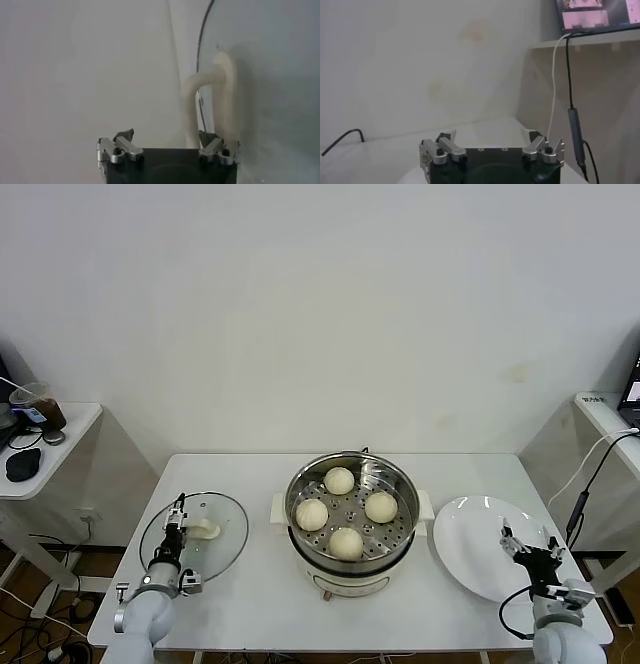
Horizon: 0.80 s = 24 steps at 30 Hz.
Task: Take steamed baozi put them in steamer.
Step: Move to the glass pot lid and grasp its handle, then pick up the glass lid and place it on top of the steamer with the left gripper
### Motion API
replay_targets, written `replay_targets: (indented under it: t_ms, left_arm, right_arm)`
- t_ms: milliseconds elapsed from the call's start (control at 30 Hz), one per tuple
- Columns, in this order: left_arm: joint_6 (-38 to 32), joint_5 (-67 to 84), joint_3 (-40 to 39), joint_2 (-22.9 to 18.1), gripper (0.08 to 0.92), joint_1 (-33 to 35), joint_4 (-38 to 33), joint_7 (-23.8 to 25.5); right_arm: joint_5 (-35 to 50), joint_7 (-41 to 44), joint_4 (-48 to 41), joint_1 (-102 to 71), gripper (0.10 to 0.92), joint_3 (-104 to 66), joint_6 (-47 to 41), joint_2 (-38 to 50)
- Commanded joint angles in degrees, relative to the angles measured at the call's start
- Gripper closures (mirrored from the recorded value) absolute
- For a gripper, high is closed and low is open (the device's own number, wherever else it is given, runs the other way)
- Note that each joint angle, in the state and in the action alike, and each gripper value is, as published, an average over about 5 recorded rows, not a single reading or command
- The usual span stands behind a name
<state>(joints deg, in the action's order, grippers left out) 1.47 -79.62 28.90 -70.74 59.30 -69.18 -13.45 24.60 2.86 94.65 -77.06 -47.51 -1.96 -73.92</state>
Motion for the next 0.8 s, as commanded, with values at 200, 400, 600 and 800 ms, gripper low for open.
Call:
replay_targets:
  t_ms: [200,400,600,800]
  left_arm:
    - [-1.01,1.03,-0.22,1.21,0.472,-1.16,0.62,-0.15]
    - [2.99,4.31,-0.42,1.56,0.645,1.23,-5.55,5.28]
    - [17.58,7.63,-1.81,1.55,0.806,7.65,-21.26,10.74]
    - [35.58,-2.83,-4.22,-1.44,0.831,9.65,-31.46,18.13]
  right_arm:
    - [-0.49,0.05,-0.35,0.26,0.203,0.76,0.16,-0.67]
    - [-0.94,0.09,-0.38,0.32,0.203,1.32,0.16,-0.96]
    - [-1.27,0.15,-0.55,0.88,0.203,2.01,0.07,-1.21]
    - [-1.15,0.23,0.26,1.10,0.203,2.64,-0.37,-1.42]
